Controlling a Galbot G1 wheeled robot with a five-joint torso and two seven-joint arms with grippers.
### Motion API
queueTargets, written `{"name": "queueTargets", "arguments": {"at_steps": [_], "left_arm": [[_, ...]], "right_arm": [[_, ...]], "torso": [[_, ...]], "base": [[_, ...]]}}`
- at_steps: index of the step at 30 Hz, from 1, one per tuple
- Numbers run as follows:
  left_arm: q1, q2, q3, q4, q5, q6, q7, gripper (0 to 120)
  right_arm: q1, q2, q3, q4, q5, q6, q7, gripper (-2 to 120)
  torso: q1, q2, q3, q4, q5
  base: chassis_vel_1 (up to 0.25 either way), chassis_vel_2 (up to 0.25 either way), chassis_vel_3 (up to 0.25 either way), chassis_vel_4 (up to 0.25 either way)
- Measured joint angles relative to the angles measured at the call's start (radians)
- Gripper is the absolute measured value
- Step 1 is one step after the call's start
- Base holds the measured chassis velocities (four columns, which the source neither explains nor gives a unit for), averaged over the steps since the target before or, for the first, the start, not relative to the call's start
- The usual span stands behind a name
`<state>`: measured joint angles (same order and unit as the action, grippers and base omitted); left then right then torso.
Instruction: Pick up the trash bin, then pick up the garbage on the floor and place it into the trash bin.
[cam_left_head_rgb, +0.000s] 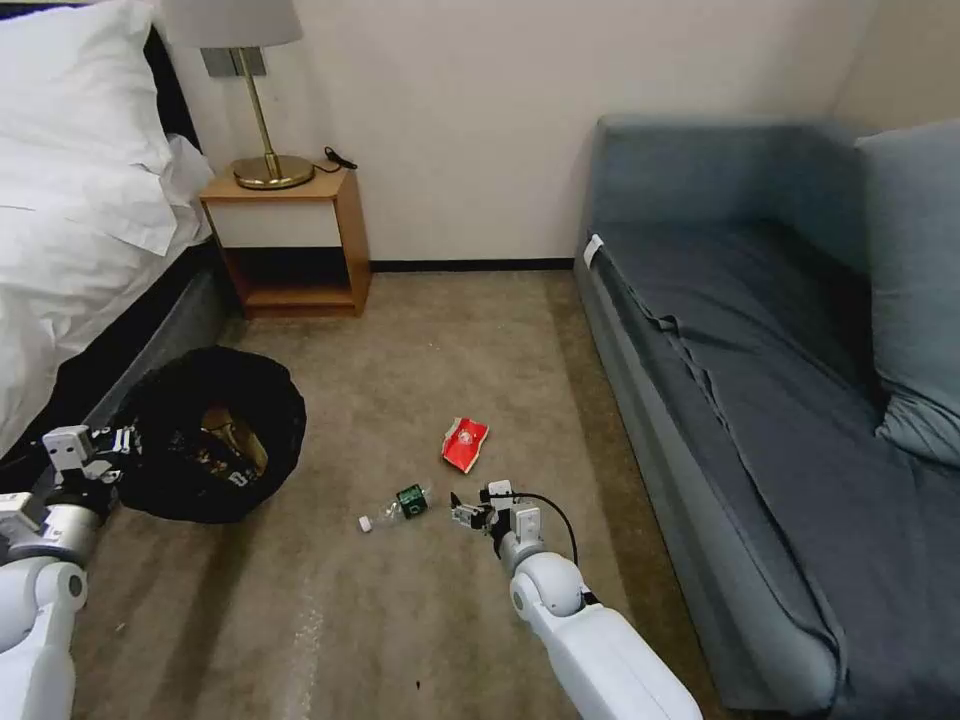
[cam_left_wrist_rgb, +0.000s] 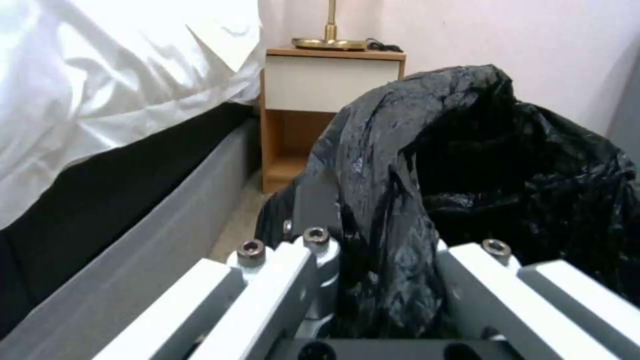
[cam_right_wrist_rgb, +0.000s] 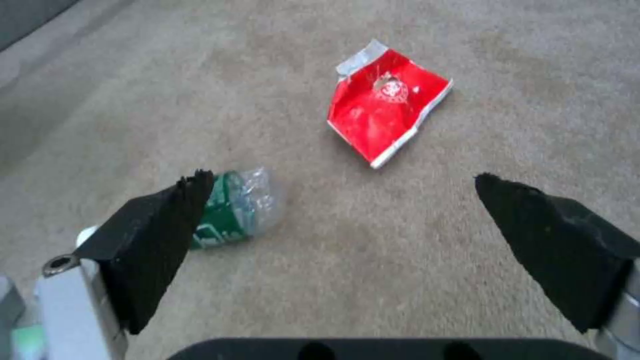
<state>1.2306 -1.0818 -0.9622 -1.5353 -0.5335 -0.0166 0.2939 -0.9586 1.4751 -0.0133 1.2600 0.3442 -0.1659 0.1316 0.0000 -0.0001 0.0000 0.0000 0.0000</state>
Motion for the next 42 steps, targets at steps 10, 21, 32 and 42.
{"name": "queueTargets", "arguments": {"at_steps": [10, 21, 32, 42], "left_arm": [[0.006, -0.009, 0.005, 0.006, 0.007, -0.008, 0.005, 5], [0.003, -0.006, 0.006, 0.014, 0.01, -0.011, 0.007, 5], [0.001, -0.005, 0.005, 0.022, 0.012, -0.017, 0.009, 5], [0.002, -0.013, 0.012, 0.025, 0.021, -0.026, 0.015, 5]], "right_arm": [[-0.001, 0.011, 0.004, -0.008, -0.009, 0.001, 0.001, 100], [0.004, 0.027, 0.005, -0.03, -0.022, 0.005, 0.001, 100], [0.012, 0.031, -0.001, -0.046, -0.027, 0.006, 0.001, 100], [0.011, 0.03, 0.002, -0.056, -0.034, 0.012, -0.001, 100]], "torso": [[0.0, 0.0, 0.0, 0.0, 0.0], [0.0, 0.0, 0.0, 0.0, 0.0], [0.0, 0.0, 0.0, 0.0, -0.0001], [0.0, 0.0, 0.0, -0.0001, -0.0001]], "base": [[-0.063, 0.052, 0.058, -0.053], [-0.053, 0.053, 0.057, -0.056], [-0.067, 0.067, 0.056, -0.055], [-0.067, 0.063, 0.065, -0.06]]}}
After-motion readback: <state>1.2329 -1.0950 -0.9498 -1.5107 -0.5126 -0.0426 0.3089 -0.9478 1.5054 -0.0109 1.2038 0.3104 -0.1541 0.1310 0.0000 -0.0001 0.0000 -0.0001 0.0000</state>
